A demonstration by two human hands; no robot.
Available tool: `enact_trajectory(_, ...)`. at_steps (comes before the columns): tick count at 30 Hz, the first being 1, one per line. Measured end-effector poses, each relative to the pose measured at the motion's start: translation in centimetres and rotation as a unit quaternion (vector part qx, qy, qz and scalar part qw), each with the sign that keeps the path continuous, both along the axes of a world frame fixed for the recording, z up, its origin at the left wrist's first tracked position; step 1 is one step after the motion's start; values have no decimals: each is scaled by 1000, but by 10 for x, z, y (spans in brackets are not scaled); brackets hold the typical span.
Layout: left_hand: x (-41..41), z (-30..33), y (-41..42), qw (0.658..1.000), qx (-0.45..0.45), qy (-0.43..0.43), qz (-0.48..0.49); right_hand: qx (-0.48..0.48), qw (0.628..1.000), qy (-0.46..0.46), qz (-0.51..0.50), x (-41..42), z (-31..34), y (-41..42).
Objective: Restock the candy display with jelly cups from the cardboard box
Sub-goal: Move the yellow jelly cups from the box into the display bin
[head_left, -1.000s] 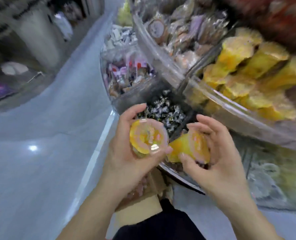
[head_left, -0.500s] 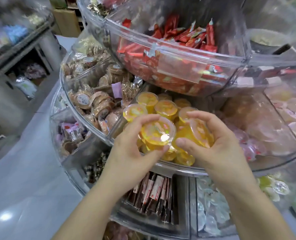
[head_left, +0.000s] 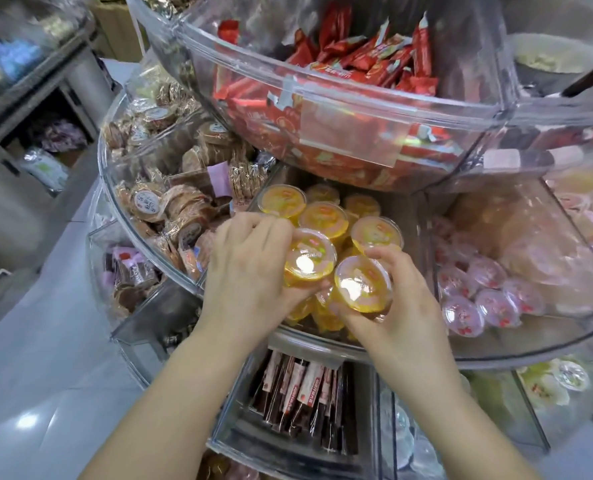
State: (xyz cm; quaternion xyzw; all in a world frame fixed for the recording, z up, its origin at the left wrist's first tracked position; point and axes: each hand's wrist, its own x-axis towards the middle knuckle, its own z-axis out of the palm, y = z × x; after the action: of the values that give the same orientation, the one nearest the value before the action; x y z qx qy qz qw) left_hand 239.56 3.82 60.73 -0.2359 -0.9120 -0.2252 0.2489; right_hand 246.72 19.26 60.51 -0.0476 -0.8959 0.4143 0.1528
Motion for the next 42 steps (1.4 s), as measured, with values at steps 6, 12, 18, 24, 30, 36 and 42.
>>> enact_trajectory(6,0,-9,-2,999,-34,-28,-8,-39,999,-3,9,4,-6,-4)
enact_trajectory(12,-5,-9,-17,992,-15,-61,-109,-79,995,29,-44,-2,-8,-4)
enact_trajectory(18,-6,-12,-14,996,1,-49,-77,-132,989,25,-56,0,-22,-8)
enact_trajectory(24,-6,-12,-14,996,0,-45,-76,-117,992,17,-30,-1,-24,-8)
enact_trajectory(30,-5,-13,-13,996,5,-50,-73,-57,996,40,-54,-4,-26,-13)
enact_trajectory(36,-5,-14,-11,997,12,-40,-71,-54,996,55,-50,2,-23,-8)
enact_trajectory(42,-3,-16,-7,999,15,-21,-40,-69,995,58,-30,-2,-25,-11)
